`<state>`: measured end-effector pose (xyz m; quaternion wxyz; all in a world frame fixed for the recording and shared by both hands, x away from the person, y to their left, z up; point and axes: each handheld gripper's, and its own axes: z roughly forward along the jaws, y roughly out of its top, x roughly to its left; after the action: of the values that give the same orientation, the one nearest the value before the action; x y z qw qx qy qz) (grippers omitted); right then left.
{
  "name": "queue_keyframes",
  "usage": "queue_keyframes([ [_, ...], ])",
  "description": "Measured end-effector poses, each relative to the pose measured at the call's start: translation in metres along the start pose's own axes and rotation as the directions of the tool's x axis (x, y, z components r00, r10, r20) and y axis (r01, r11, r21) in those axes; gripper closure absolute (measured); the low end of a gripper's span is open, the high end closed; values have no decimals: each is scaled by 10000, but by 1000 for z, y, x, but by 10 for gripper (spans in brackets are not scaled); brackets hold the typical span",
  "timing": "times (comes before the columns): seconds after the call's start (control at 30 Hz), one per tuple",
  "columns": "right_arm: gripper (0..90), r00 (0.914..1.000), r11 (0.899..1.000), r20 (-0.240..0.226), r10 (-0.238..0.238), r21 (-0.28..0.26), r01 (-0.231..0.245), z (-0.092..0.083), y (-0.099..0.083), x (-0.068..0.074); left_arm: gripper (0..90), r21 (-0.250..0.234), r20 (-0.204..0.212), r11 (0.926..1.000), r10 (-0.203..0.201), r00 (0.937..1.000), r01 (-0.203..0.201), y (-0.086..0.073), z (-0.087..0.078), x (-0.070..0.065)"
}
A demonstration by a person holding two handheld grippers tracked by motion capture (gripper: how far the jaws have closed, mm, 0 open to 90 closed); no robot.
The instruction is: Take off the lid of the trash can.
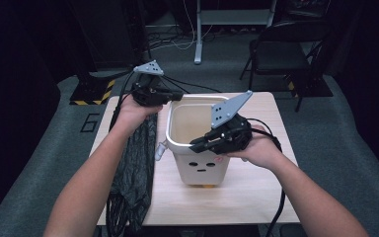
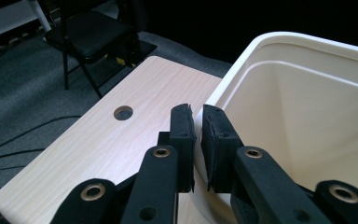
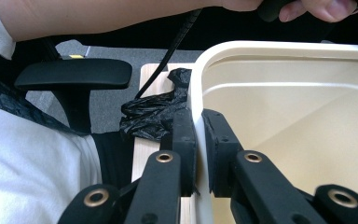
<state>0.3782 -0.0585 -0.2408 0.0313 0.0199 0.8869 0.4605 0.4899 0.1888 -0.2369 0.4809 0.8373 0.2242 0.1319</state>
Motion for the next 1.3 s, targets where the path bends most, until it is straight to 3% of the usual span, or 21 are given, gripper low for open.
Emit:
queue_keyframes([
  [0.3, 841, 9996, 9997, 117, -243, 75, 242, -4, 7, 2, 830, -467, -57, 9988, -176, 9998, 173, 5, -8, -3],
  [0.57, 839, 9986, 9984, 316, -433, 380, 421, -5, 13, 5, 629, -1055, -228, 9940, -326, 9992, 300, 9, -18, -5],
  [0.77, 839, 9965, 9967, 229, -807, 139, 804, -6, 8, 4, 576, -950, -306, 9944, -500, 9983, 469, 5, -27, -1],
  [0.93, 839, 9968, 9968, 142, -786, -162, 788, -10, 1, 1, 574, -1059, -410, 9934, -485, 9980, 439, -1, -36, 1],
  [1.13, 839, 9952, 9960, 447, -865, 261, 854, -5, 10, 8, 570, -1002, -578, 9933, -627, 9964, 567, -9, -44, 8],
  [1.3, 838, 9960, 9962, 422, -782, 429, 763, -5, 14, 7, 568, -980, -592, 9934, -654, 9961, 594, -14, -48, 9],
])
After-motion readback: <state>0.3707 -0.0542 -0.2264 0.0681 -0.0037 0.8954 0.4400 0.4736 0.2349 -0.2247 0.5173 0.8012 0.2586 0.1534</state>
